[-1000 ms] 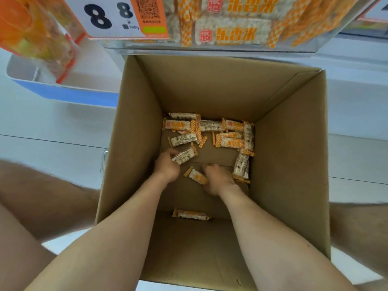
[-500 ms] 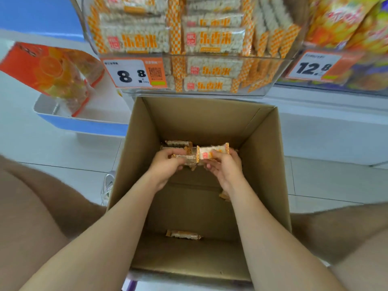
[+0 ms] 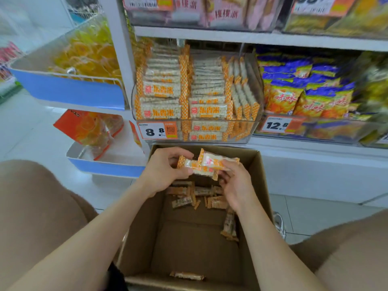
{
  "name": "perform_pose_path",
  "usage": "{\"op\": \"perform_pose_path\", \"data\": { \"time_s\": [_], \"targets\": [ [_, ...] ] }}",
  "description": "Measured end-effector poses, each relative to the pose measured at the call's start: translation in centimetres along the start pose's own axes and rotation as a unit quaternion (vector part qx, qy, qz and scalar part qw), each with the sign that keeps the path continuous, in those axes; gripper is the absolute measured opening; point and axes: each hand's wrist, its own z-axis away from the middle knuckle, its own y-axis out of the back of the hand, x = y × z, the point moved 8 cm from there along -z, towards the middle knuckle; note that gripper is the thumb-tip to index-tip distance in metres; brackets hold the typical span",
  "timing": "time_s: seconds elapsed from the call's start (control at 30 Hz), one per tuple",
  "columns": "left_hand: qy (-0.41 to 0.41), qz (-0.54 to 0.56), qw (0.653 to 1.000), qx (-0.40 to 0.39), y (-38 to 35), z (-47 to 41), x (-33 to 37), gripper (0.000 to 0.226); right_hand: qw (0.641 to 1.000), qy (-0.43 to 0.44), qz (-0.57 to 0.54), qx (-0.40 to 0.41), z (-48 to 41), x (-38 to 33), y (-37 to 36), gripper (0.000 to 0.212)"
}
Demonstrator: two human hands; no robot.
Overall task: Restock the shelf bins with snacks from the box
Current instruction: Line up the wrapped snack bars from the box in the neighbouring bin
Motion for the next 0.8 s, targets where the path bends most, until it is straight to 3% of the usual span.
{"op": "perform_pose_path", "data": {
  "time_s": [0.1,0.23,0.43,0.5,0.6,0.67,0.73,0.8],
  "targets": [
    [-0.014,0.021,0.998,0.049,2.3,0.1,2.7,0.029,0.998,0.019,-0.061,-0.028,1.4,-2.0,-1.3,0.029],
    [0.001,0.150,0.984,0.098,4.4,0.6,3.9,0.028,0.980,-0.002,-0.169,-0.101,3.2,-2.6,-3.8,0.047],
    [0.007,0.276,0.955,0.112,4.2,1.4,5.2,0.018,0.984,0.051,-0.137,-0.103,4.5,-3.8,-6.0,0.035],
    [-0.001,0.293,0.948,0.120,4.0,1.2,5.7,0.022,0.984,0.069,-0.128,-0.099,5.1,-5.0,-6.8,0.043],
    [-0.017,0.311,0.944,0.108,3.5,0.4,7.0,0.026,0.987,0.116,-0.017,-0.105,6.8,-6.8,-8.8,0.058],
    [-0.027,0.300,0.952,0.062,3.0,0.0,8.1,0.043,0.978,0.149,0.075,-0.128,8.2,-7.8,-10.5,0.051],
    [-0.058,0.236,0.970,-0.005,2.6,0.1,9.8,0.043,0.954,0.201,0.176,-0.137,9.4,-9.0,-11.8,0.038],
    [-0.075,0.175,0.982,-0.010,3.3,0.0,10.7,0.037,0.910,0.281,0.277,-0.125,10.3,-10.5,-12.9,0.032]
  ]
}}
